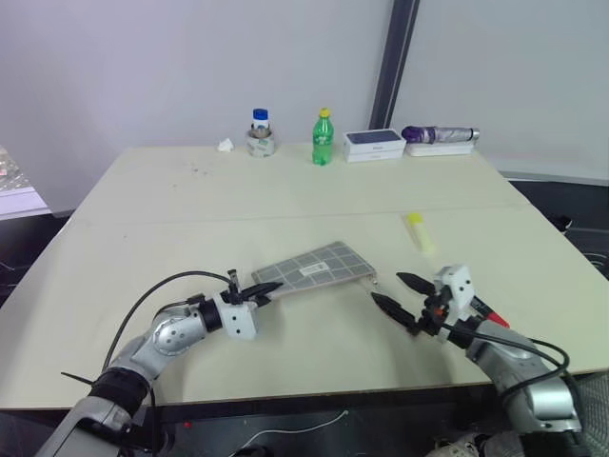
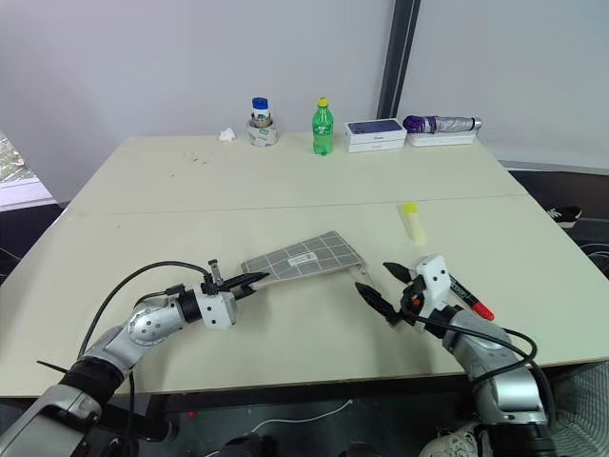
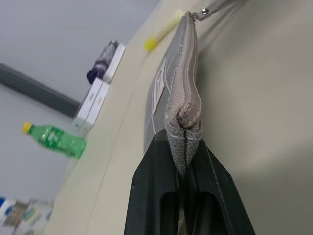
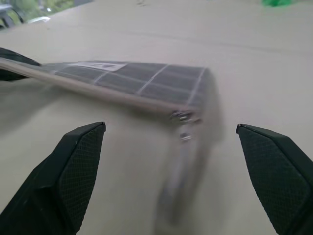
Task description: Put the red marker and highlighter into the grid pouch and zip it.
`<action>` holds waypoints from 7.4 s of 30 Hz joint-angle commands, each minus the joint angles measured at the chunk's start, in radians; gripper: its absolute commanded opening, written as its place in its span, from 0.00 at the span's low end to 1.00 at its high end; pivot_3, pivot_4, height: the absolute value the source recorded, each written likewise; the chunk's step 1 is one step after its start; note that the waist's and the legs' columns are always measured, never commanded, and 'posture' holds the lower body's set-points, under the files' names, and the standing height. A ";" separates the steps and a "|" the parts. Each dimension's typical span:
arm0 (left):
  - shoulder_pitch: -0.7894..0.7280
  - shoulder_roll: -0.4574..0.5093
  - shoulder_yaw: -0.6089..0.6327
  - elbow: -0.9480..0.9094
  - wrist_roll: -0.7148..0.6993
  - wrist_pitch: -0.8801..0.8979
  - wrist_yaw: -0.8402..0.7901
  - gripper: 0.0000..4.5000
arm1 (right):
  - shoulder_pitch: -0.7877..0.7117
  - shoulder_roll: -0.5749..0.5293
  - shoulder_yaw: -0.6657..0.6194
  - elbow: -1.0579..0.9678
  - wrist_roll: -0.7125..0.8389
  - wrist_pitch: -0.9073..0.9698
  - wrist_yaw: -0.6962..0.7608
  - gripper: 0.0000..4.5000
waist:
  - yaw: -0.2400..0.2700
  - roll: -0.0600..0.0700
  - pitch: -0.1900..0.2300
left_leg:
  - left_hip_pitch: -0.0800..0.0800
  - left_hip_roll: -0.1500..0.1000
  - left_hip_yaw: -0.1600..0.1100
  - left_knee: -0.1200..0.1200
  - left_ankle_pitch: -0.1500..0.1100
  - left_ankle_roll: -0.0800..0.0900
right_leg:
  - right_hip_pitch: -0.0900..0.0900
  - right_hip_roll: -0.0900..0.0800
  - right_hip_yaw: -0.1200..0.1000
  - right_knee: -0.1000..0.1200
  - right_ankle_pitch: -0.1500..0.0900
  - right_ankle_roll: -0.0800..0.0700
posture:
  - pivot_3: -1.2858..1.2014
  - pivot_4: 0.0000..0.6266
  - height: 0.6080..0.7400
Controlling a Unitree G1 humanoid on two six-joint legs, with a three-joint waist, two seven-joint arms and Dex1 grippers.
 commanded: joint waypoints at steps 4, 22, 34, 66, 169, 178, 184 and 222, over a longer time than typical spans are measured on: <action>0.100 -0.005 0.062 -0.168 -0.010 0.126 0.004 0.00 | -0.031 0.101 0.097 0.066 -0.211 -0.050 -0.223 0.99 | 0.002 0.000 0.000 | 0.000 0.000 0.000 0.000 0.000 0.000 | -0.001 0.000 0.000 0.000 0.000 0.000 | 0.52 0.24 1.00; 0.109 -0.023 0.087 -0.209 0.032 0.196 0.025 0.00 | -0.158 0.064 0.202 0.188 -0.376 -0.121 -0.180 0.01 | 0.001 0.000 0.000 | 0.000 0.000 0.001 -0.001 0.000 0.000 | -0.001 0.000 0.000 0.000 0.000 0.000 | 0.52 0.24 1.00; 0.021 -0.120 0.030 -0.162 0.120 0.240 0.035 0.00 | -0.301 0.057 0.440 0.123 -0.556 -0.247 -0.069 0.01 | 0.002 0.000 0.000 | -0.001 -0.002 0.001 0.000 0.000 0.000 | -0.001 0.000 0.000 0.000 0.000 0.000 | 0.52 0.24 1.00; -0.050 -0.111 0.030 -0.075 0.181 0.243 0.136 0.00 | -0.156 -0.099 0.276 0.139 -0.411 -0.497 0.100 1.00 | 0.000 0.000 0.000 | -0.001 -0.001 0.001 0.000 0.000 0.000 | -0.001 0.000 0.000 -0.001 0.000 0.000 | 0.52 0.24 1.00; -0.073 -0.139 0.006 -0.080 0.196 0.201 0.145 0.00 | -0.274 -0.081 0.164 0.241 -0.275 -0.151 0.138 0.19 | 0.004 0.000 0.000 | -0.002 -0.001 0.001 -0.001 0.000 0.000 | -0.002 0.000 0.000 -0.002 0.000 0.000 | 0.52 0.24 1.00; -0.077 -0.106 -0.024 -0.114 0.161 0.121 0.068 0.00 | -0.387 -0.157 0.306 0.240 -0.485 -0.376 0.176 0.19 | 0.001 0.000 0.000 | -0.002 -0.002 0.001 -0.001 0.000 0.000 | -0.002 0.000 0.000 -0.002 0.000 0.000 | 0.52 0.24 1.00; -0.082 -0.075 -0.056 -0.133 0.091 0.059 -0.057 0.00 | -0.480 -0.210 0.400 0.265 -0.625 -0.515 0.214 0.19 | 0.004 0.000 0.000 | -0.002 -0.002 0.002 -0.001 0.000 0.000 | -0.002 0.000 0.000 -0.002 0.000 0.000 | 0.52 0.24 1.00; -0.100 -0.051 0.072 -0.043 -0.142 0.076 -0.243 0.00 | -0.290 -0.200 0.170 -0.055 -0.213 -0.338 0.292 0.99 | 0.005 0.000 0.000 | -0.002 0.000 0.000 -0.001 0.000 0.000 | -0.001 0.000 0.000 -0.002 0.000 0.000 | 0.52 0.24 1.00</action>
